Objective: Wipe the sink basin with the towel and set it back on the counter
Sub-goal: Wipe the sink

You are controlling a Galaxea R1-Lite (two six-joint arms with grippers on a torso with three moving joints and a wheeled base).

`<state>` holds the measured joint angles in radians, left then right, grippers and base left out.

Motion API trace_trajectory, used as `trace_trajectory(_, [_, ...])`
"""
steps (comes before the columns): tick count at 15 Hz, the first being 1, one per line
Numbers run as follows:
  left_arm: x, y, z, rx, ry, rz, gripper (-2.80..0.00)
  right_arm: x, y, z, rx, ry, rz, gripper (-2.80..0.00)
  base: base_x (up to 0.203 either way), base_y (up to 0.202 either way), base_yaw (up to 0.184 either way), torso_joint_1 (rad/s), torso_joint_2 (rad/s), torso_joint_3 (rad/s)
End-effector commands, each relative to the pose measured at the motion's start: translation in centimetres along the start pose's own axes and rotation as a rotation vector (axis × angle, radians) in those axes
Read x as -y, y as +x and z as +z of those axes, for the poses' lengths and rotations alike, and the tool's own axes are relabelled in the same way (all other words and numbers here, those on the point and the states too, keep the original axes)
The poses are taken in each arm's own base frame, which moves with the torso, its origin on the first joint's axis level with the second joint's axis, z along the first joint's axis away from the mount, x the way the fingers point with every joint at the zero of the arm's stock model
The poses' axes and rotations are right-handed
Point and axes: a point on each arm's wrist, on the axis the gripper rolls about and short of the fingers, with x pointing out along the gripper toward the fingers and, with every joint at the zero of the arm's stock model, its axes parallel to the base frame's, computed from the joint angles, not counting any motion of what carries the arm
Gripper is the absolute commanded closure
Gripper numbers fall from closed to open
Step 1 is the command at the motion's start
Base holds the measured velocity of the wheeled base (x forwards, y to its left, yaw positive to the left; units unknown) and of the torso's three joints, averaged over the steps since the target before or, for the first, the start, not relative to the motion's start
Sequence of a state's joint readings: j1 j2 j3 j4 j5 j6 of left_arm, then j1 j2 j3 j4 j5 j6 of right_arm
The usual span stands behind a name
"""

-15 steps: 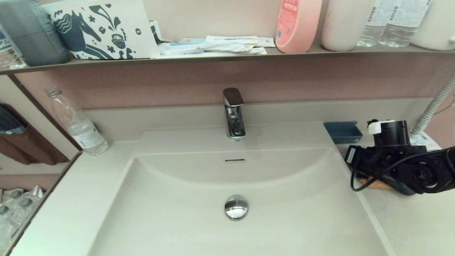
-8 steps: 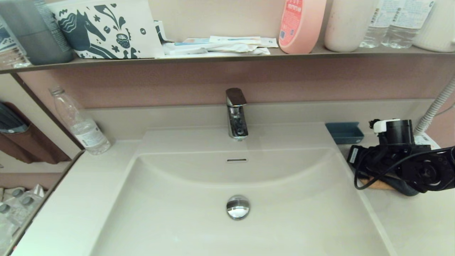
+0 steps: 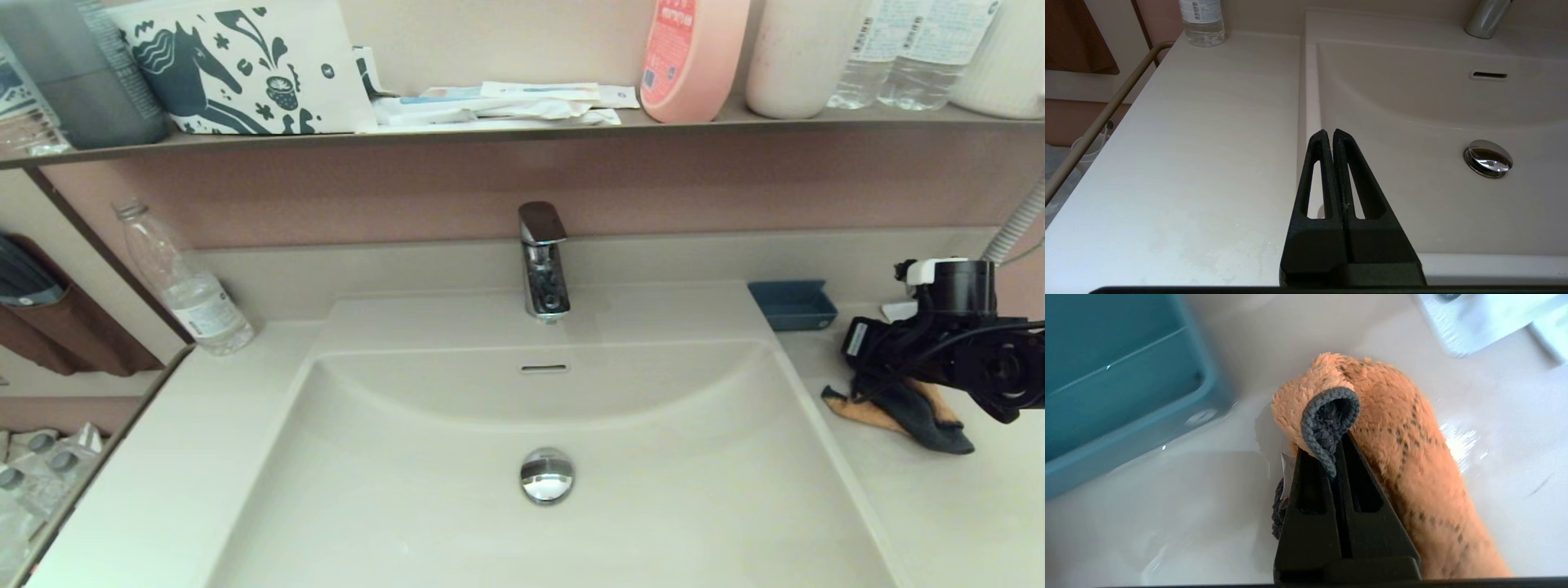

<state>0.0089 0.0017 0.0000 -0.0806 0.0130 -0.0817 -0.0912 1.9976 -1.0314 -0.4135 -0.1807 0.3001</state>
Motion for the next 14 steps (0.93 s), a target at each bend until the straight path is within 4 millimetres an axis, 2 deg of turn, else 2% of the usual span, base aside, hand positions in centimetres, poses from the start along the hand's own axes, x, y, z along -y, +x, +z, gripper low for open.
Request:
trace_trajectory(1, [0.0,0.0,0.0,0.000,-0.001,0.001,0.00,0.7,0.2,0.5,0.016,0.012,-0.016,0.00,0.000,0.000,0.000,0.000,0.00,0.000])
trace_trajectory(3, [0.0,0.0,0.0,0.000,-0.001,0.001,0.00,1.3,-1.3,1.5,0.030,0.025,-0.019,0.00,0.000,0.000,0.000,0.000,0.00,0.000])
trace_trajectory(5, [0.0,0.0,0.0,-0.001,-0.001,0.001,0.00,1.9,-4.4,2.5,-0.007,0.028,-0.007,0.00,0.000,0.000,0.000,0.000,0.00,0.000])
trace_trajectory(7, [0.0,0.0,0.0,0.001,-0.001,0.001,0.00,2.5,-8.7,3.2,-0.058,0.032,-0.010,0.00,0.000,0.000,0.000,0.000,0.00,0.000])
trace_trajectory(11, [0.0,0.0,0.0,0.000,-0.001,0.001,0.00,3.5,-19.1,2.8,-0.197,0.049,0.084,0.00,0.000,0.000,0.000,0.000,0.00,0.000])
trace_trajectory(12, [0.0,0.0,0.0,-0.001,-0.001,0.001,0.00,3.6,-21.2,2.5,-0.220,0.050,0.118,0.00,0.000,0.000,0.000,0.000,0.00,0.000])
trace_trajectory(14, [0.0,0.0,0.0,0.000,-0.001,0.001,0.00,3.8,-24.1,2.4,-0.240,0.050,0.155,0.00,0.000,0.000,0.000,0.000,0.00,0.000])
